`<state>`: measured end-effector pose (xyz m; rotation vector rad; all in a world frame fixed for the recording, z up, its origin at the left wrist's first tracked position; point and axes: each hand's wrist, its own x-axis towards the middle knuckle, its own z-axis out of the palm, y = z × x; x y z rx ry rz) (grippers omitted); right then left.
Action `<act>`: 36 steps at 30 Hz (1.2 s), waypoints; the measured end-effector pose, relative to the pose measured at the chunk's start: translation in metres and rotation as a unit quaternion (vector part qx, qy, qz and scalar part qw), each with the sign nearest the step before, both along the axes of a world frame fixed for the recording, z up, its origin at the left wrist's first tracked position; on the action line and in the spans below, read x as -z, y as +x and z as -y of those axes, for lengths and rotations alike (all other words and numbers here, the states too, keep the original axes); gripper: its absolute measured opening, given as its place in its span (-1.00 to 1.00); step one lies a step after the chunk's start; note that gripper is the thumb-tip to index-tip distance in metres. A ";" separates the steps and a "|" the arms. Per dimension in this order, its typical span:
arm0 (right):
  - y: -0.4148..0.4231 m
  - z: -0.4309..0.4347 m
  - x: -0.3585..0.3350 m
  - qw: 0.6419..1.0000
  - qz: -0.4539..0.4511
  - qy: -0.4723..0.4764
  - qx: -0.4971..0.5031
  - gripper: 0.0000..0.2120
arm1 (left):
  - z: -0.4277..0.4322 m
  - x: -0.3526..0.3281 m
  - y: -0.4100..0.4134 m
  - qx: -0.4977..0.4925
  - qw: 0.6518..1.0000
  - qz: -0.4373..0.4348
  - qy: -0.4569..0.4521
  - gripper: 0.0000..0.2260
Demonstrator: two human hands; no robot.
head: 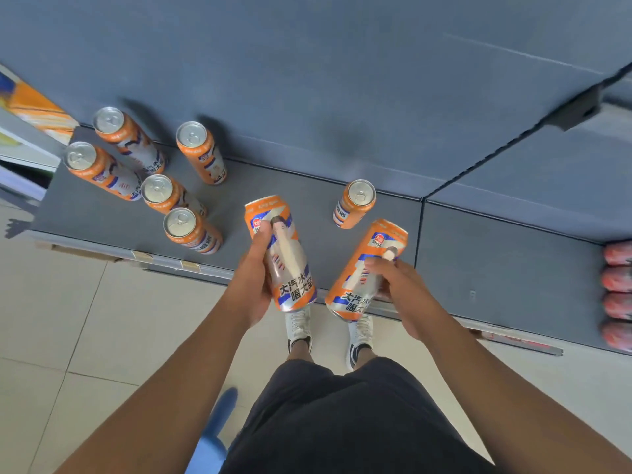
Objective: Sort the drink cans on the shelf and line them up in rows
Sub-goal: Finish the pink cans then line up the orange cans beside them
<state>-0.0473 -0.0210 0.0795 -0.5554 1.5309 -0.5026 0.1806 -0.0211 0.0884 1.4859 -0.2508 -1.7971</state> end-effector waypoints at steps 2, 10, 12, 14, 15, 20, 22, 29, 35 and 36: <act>-0.002 -0.001 -0.008 1.000 0.011 -0.002 0.017 -0.82 | 0.004 -0.013 -0.005 0.024 0.999 -0.022 0.016 -0.39; -0.002 -0.017 -0.037 0.975 0.149 0.039 0.161 -0.66 | 0.007 -0.039 -0.017 0.160 0.986 0.030 -0.030 -0.47; -0.005 -0.023 -0.042 0.970 0.165 0.051 0.171 -0.45 | 0.009 -0.041 -0.022 0.201 0.978 0.028 -0.041 -0.52; -0.010 -0.027 -0.048 0.967 0.175 0.051 0.181 -0.35 | 0.011 -0.043 -0.029 0.232 0.971 0.025 -0.056 -0.65; -0.013 -0.029 -0.050 0.965 0.179 0.044 0.187 -0.35 | 0.011 -0.044 -0.034 0.244 0.967 0.024 -0.063 -0.70; -0.038 -0.040 -0.068 0.965 0.160 -0.001 0.209 -0.38 | 0.010 -0.055 -0.068 0.286 0.954 0.020 -0.083 -0.69; -0.049 -0.049 -0.072 0.964 0.134 -0.021 0.231 -0.37 | 0.008 -0.060 -0.084 0.299 0.950 0.022 -0.092 -0.68; -0.106 -0.088 -0.087 0.938 0.078 -0.077 0.329 -0.62 | -0.011 -0.080 -0.151 0.341 0.932 0.042 -0.117 -0.67; -0.174 -0.141 -0.099 0.924 0.058 -0.143 0.350 -0.74 | -0.052 -0.103 -0.233 0.355 0.923 0.042 -0.141 -0.61; -0.186 -0.151 -0.100 0.922 0.056 -0.152 0.350 -0.72 | -0.060 -0.105 -0.248 0.358 0.922 0.043 -0.145 -0.61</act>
